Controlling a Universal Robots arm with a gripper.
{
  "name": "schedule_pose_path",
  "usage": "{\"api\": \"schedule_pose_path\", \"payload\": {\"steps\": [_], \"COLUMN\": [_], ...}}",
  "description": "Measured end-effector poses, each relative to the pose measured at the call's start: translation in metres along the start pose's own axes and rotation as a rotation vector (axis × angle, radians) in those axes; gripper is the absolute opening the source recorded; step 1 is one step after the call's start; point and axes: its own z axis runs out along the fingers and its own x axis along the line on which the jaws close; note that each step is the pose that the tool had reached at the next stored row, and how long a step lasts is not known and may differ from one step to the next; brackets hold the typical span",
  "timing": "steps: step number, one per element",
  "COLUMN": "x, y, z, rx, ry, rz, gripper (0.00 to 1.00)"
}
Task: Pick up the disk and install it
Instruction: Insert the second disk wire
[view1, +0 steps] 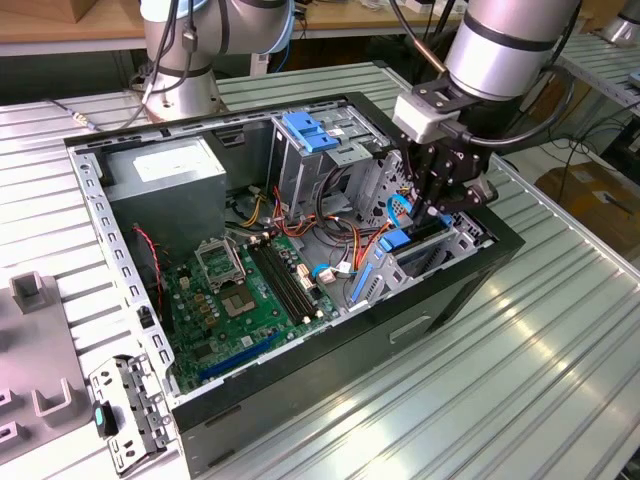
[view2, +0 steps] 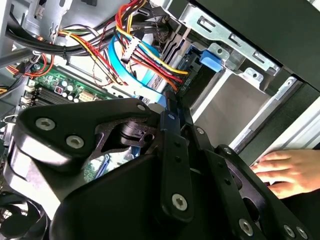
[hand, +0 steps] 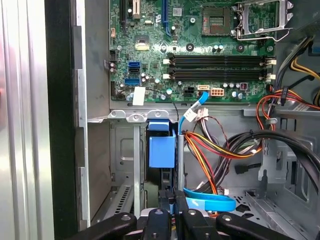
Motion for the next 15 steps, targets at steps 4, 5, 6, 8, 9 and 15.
{"api": "schedule_pose_path", "payload": {"steps": [4, 5, 6, 8, 9, 15], "x": [0.0, 0.0, 0.0001, 0.0001, 0.0001, 0.0001], "y": [0.0002, 0.0003, 0.0003, 0.0004, 0.0004, 0.0006], "z": [0.0031, 0.0043, 0.0049, 0.0058, 0.0063, 0.0085], "rx": [0.0, 0.0, -0.0001, -0.0001, 0.0, -0.0002], "ry": [-0.0099, -0.0109, -0.0119, -0.0137, -0.0146, -0.0158], "rz": [0.001, 0.001, 0.001, 0.001, 0.001, 0.001], "gripper": [0.16, 0.16, 0.16, 0.16, 0.16, 0.16]}}
